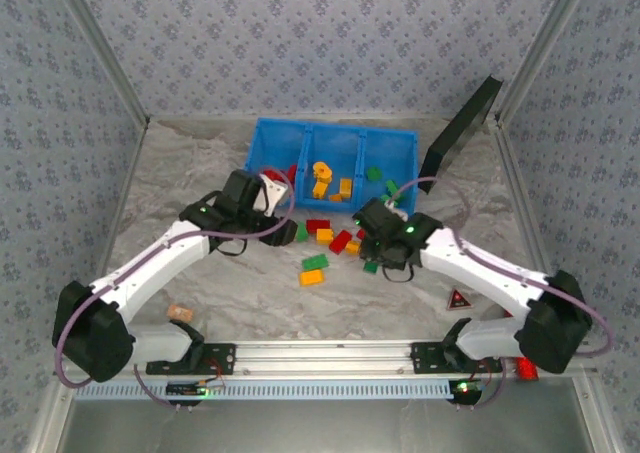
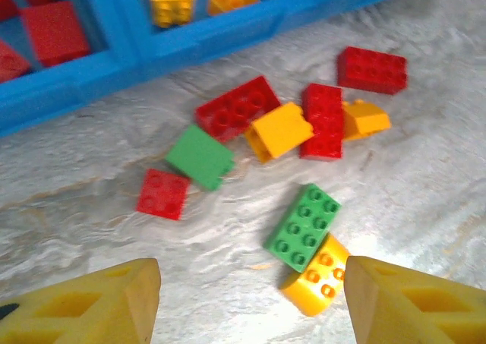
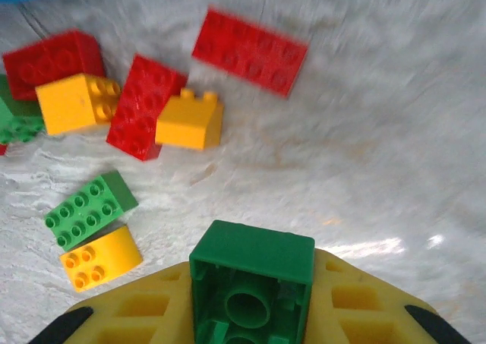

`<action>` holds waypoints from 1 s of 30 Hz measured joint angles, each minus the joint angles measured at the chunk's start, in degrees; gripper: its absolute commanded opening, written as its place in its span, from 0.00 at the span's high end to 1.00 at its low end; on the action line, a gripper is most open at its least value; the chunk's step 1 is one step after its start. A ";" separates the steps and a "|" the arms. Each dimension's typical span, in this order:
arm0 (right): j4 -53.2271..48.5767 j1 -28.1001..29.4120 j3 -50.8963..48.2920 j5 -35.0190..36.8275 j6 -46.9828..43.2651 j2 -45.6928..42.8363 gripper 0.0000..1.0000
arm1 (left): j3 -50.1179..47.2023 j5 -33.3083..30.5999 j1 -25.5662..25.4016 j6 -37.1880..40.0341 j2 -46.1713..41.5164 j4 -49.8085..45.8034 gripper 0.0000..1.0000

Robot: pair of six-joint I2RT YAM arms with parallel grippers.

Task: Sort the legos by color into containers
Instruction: Place the lego in the container.

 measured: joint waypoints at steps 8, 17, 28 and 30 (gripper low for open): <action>0.20 -10.51 4.42 4.63 -19.04 -3.78 0.77 | -0.61 0.24 -4.98 -1.68 3.56 0.83 0.32; 11.74 -19.10 12.70 3.93 -34.21 4.90 0.78 | -2.99 -1.99 -11.58 -1.84 5.11 -0.09 0.31; 19.78 -21.14 16.52 3.08 -41.22 17.22 0.79 | -1.90 -8.39 -16.46 -0.57 15.21 0.90 0.29; 20.63 -21.22 17.46 2.69 -41.83 19.50 0.80 | -0.42 -9.81 -16.92 0.02 17.49 0.98 0.27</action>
